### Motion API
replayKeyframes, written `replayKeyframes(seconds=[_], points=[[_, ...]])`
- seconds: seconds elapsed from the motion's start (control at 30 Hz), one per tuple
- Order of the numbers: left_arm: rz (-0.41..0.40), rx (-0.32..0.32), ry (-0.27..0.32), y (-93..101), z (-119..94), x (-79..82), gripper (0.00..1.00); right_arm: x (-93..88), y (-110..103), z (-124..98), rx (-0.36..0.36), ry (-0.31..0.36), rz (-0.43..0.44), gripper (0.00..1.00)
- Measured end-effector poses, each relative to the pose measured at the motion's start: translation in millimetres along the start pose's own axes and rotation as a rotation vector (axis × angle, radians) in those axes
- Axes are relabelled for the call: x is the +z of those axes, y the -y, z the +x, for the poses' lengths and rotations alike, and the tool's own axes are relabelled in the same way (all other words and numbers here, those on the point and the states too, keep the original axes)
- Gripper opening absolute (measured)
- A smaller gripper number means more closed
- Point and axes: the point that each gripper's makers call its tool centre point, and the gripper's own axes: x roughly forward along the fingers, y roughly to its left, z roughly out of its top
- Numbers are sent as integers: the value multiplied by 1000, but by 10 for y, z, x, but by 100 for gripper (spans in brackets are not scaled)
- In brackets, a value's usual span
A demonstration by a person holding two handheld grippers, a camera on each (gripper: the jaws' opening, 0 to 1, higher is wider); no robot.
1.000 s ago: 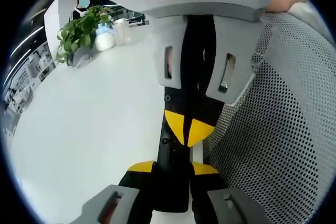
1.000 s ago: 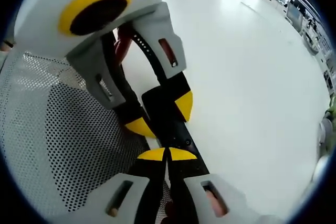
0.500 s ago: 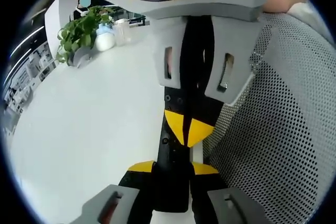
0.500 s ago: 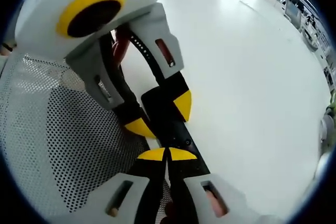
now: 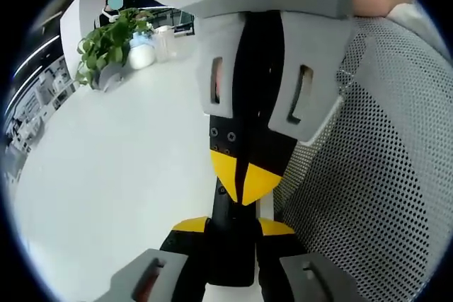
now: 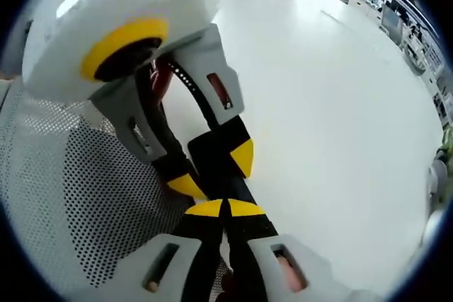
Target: Press the specified remote control buttons in sequence, fully releasing each button before pressing the next.
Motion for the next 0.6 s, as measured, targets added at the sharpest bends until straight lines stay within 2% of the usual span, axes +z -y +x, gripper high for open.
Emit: replayKeyframes(seconds=[0.17, 0.47, 0.6], points=[[-19, -1, 13, -3, -5, 4, 25, 15, 5, 10, -11, -4, -36, 0], [-24, -2, 17, -3, -5, 3, 25, 22, 16, 10, -10, -2, -23, 0], [-25, -3, 18, -1, -7, 4, 25, 65, 58, -2, -28, 21, -11, 0]])
